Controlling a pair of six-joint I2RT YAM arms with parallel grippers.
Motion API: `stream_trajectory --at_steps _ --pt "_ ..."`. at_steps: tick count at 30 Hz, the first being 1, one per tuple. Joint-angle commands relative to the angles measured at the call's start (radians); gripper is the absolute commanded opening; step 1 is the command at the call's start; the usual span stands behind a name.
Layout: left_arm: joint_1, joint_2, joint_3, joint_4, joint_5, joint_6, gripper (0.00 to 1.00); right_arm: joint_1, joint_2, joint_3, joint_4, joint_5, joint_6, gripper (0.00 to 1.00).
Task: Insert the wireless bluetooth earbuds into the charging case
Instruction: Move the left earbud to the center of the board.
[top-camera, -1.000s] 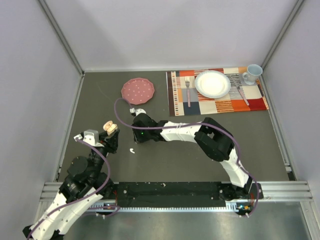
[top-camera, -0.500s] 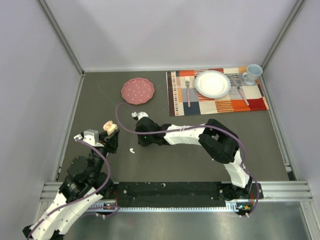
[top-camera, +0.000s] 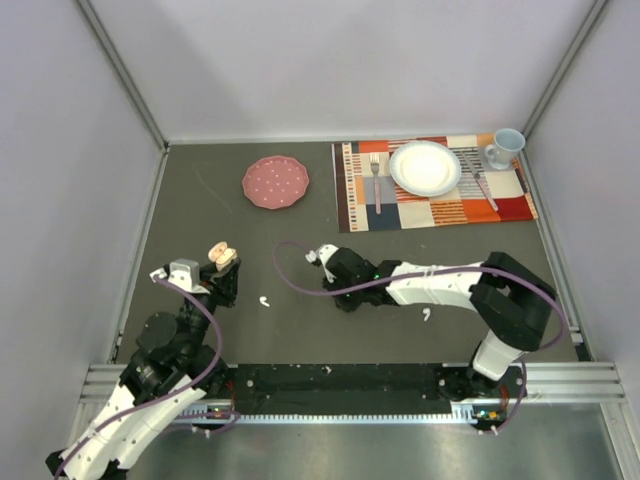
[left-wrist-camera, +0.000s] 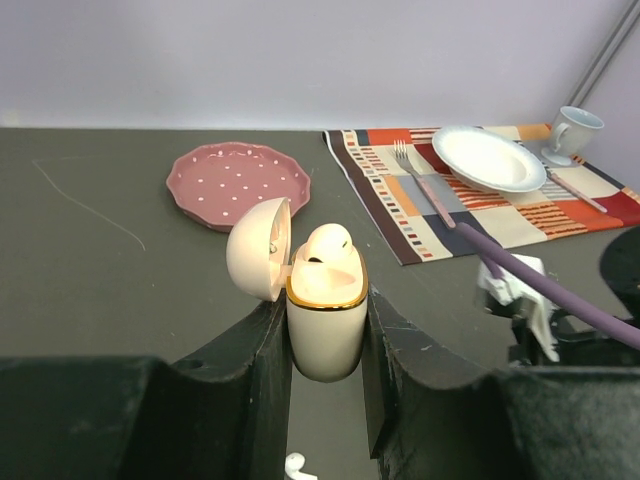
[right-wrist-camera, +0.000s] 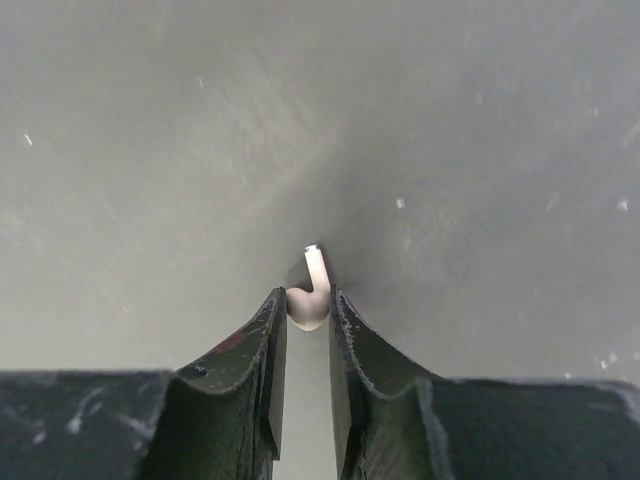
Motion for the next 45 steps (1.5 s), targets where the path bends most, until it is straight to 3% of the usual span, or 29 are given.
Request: stream_trajectory --at_steps 1,4,13,20,24,27,35,45 --pt "-0.004 -0.119 -0.019 0.072 0.015 -0.012 0.00 -0.004 -0.100 -0.084 -0.081 0.081 -0.147 0.21" --pt "-0.002 -0.116 -0.030 0.092 0.022 -0.013 0.00 -0.041 -0.103 -0.091 -0.075 0.063 -0.158 0.24" --pt "-0.004 -0.116 -0.030 0.102 0.028 -0.007 0.00 -0.096 -0.084 -0.010 -0.115 0.149 -0.133 0.50" --pt "-0.004 -0.116 -0.036 0.102 0.024 -0.012 0.00 -0.096 -0.212 0.030 -0.143 0.088 0.058 0.52" --pt "-0.004 -0.113 -0.041 0.109 0.018 -0.009 0.00 -0.095 -0.305 -0.012 -0.151 0.111 0.430 0.52" --pt "-0.004 -0.109 -0.041 0.114 0.018 -0.007 0.00 -0.070 -0.334 -0.041 -0.144 0.103 0.586 0.51" --pt "-0.002 -0.099 -0.043 0.123 0.018 -0.015 0.00 -0.024 -0.201 -0.045 -0.123 0.029 0.667 0.48" --pt "-0.004 -0.082 -0.046 0.132 0.016 -0.018 0.00 -0.030 -0.137 -0.056 -0.080 0.087 0.648 0.47"
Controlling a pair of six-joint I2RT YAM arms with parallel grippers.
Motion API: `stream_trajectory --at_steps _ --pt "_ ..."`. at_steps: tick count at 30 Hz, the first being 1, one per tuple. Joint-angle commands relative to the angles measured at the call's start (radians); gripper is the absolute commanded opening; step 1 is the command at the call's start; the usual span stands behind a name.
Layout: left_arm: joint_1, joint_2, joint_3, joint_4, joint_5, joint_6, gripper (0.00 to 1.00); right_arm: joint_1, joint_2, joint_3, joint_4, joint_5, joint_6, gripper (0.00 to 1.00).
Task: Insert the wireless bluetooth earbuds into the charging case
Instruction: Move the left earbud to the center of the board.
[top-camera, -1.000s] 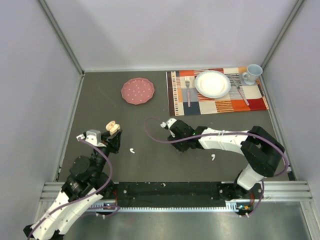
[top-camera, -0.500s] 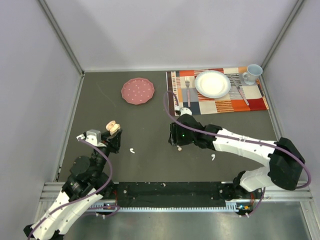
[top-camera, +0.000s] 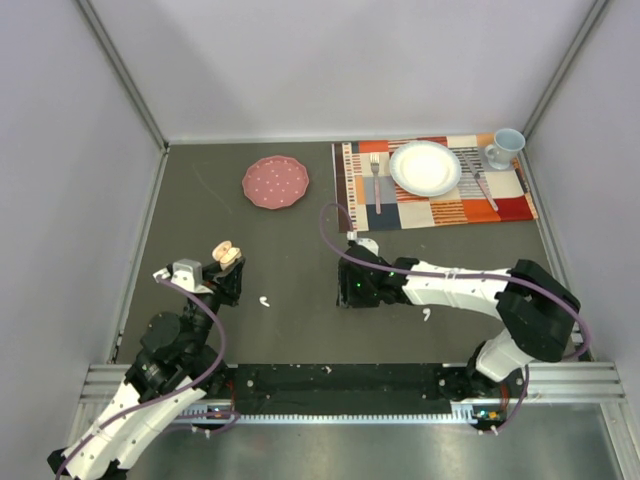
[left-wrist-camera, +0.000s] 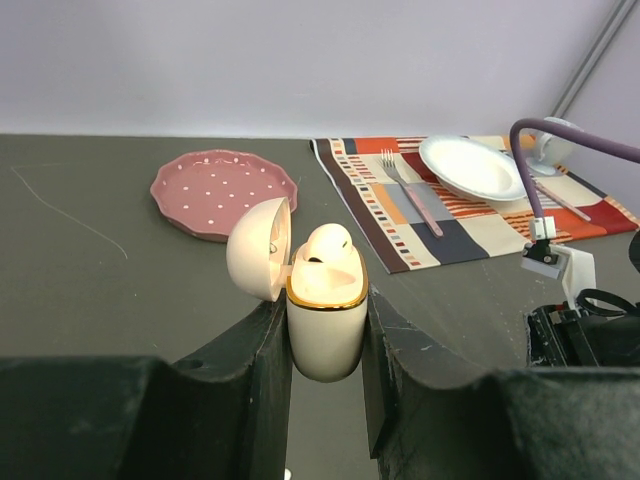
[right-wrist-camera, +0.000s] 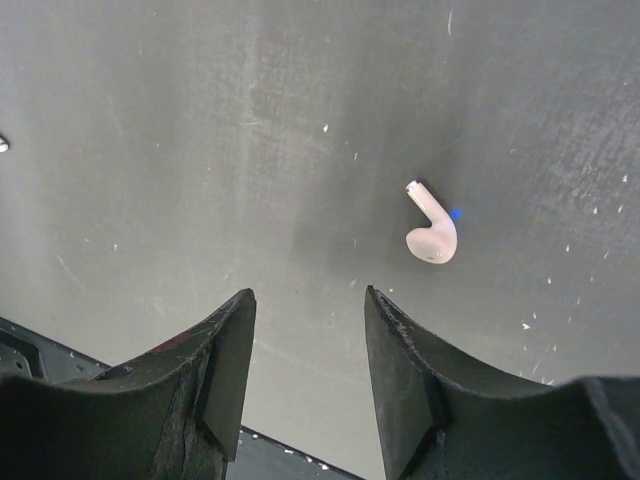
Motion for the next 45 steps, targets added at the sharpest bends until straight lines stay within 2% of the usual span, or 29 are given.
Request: stream_trajectory --at_steps 1,18,36,45 --pt "-0.002 -0.079 -0.002 0.069 0.002 -0.010 0.00 0.002 0.028 0.015 0.061 0.029 -0.005 0.47" --pt "-0.002 -0.022 -0.006 0.110 0.027 -0.013 0.00 -0.088 0.044 -0.040 0.062 0.063 -0.037 0.47" --pt "-0.004 -0.007 -0.015 0.132 0.032 -0.018 0.00 -0.171 0.070 0.011 0.035 0.073 -0.080 0.47" --pt "-0.002 -0.007 -0.019 0.139 0.035 -0.024 0.00 -0.173 0.103 0.035 -0.025 0.112 -0.005 0.37"
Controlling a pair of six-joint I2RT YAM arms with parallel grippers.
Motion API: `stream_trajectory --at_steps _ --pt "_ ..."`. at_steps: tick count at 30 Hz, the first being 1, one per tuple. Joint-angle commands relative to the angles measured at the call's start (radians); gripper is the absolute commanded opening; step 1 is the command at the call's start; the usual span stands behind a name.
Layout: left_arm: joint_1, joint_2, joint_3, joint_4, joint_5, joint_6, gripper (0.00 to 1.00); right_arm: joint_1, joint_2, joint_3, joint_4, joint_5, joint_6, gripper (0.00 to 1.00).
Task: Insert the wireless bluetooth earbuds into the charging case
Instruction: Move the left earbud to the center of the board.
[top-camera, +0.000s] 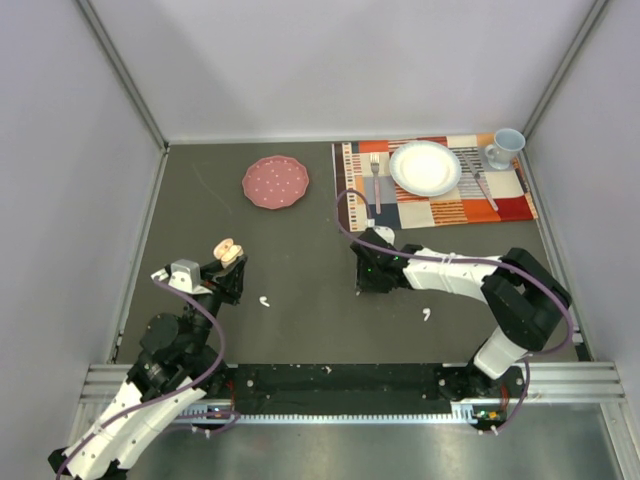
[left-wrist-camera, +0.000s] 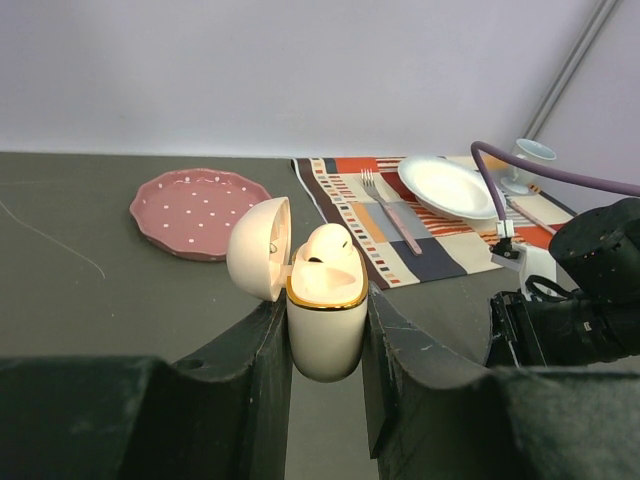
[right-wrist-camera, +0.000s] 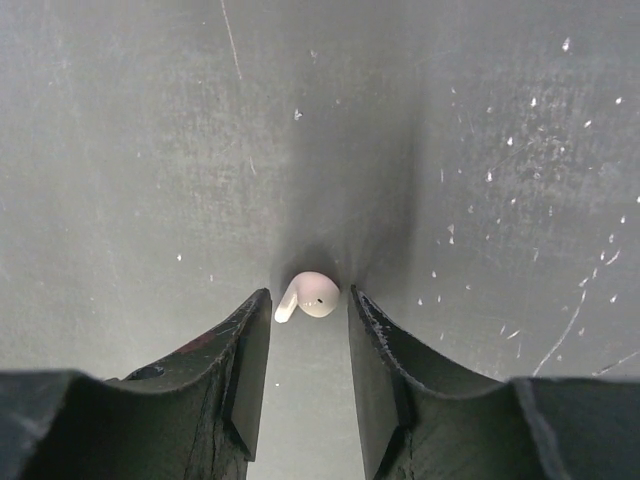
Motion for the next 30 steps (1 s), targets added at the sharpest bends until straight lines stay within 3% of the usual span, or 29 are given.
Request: stream_trajectory --at_steps 1,11,19,30 --pt "-0.002 -0.006 -0.004 0.068 0.008 -0.013 0.00 -0.010 0.019 0.027 -0.041 0.058 0.050 0.36" --pt "-0.002 -0.006 -0.012 0.085 0.008 -0.014 0.00 -0.006 0.030 0.027 -0.057 0.098 0.132 0.25" --pt "-0.002 -0.006 -0.009 0.084 0.009 -0.014 0.00 0.002 0.064 0.049 -0.061 0.112 0.141 0.25" --pt "-0.002 -0.006 -0.013 0.084 0.005 -0.016 0.00 0.014 0.085 0.104 -0.129 0.161 0.077 0.33"
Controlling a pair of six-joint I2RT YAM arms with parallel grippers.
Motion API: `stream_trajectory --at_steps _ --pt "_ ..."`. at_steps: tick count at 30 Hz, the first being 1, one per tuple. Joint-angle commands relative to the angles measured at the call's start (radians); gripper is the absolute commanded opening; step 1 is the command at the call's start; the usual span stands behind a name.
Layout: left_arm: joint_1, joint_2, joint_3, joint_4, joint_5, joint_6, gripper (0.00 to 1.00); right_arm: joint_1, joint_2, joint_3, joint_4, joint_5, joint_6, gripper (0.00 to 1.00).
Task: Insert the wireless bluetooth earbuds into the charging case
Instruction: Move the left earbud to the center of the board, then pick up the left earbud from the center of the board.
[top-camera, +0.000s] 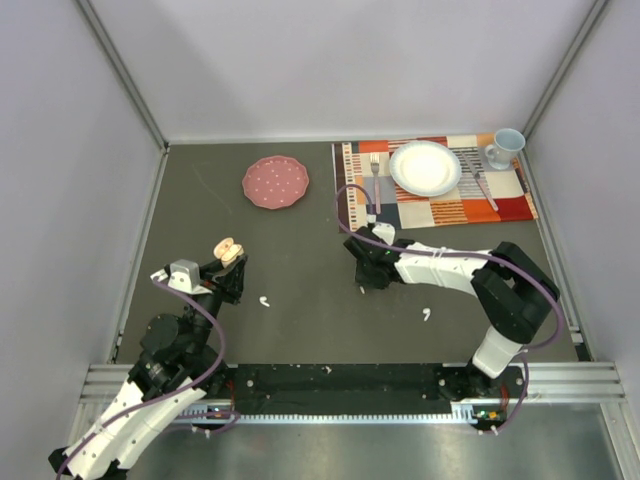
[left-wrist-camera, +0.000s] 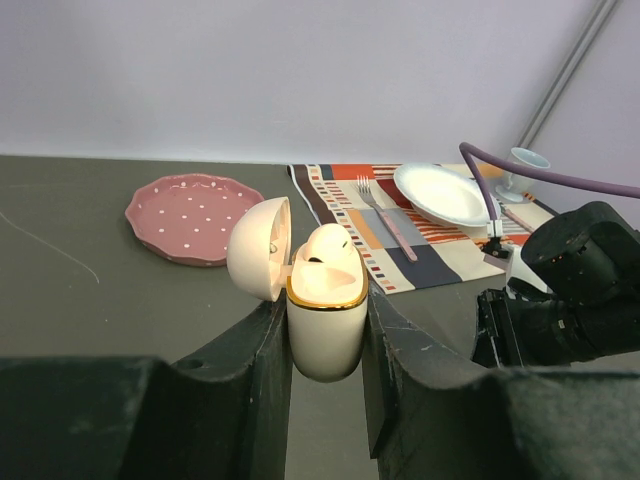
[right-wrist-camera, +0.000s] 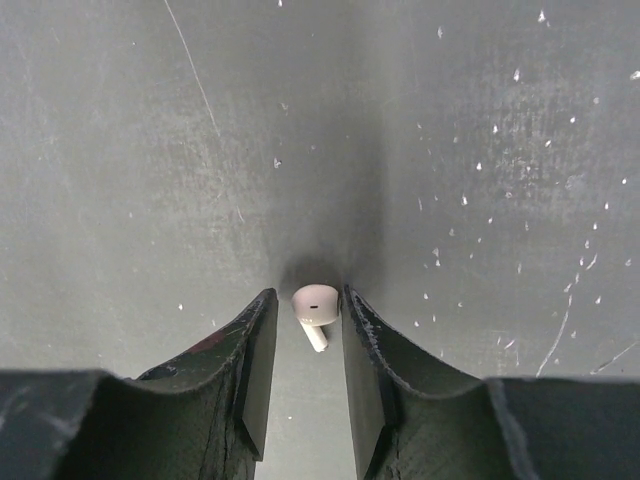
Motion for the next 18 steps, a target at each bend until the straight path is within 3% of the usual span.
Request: stream_trajectory --at_steps 1,8,18 --pt "-0.004 -0.006 -0.004 0.056 0.006 -0.010 0.00 0.011 0.018 0.028 -0.061 0.076 -0.028 0.33" --pt "-0.004 -0.006 -0.004 0.052 0.008 -0.013 0.00 0.017 0.038 0.057 -0.079 0.078 -0.054 0.32" --pt "-0.004 -0.006 -0.004 0.048 0.008 -0.012 0.00 0.018 0.044 0.059 -0.078 0.060 -0.052 0.23"
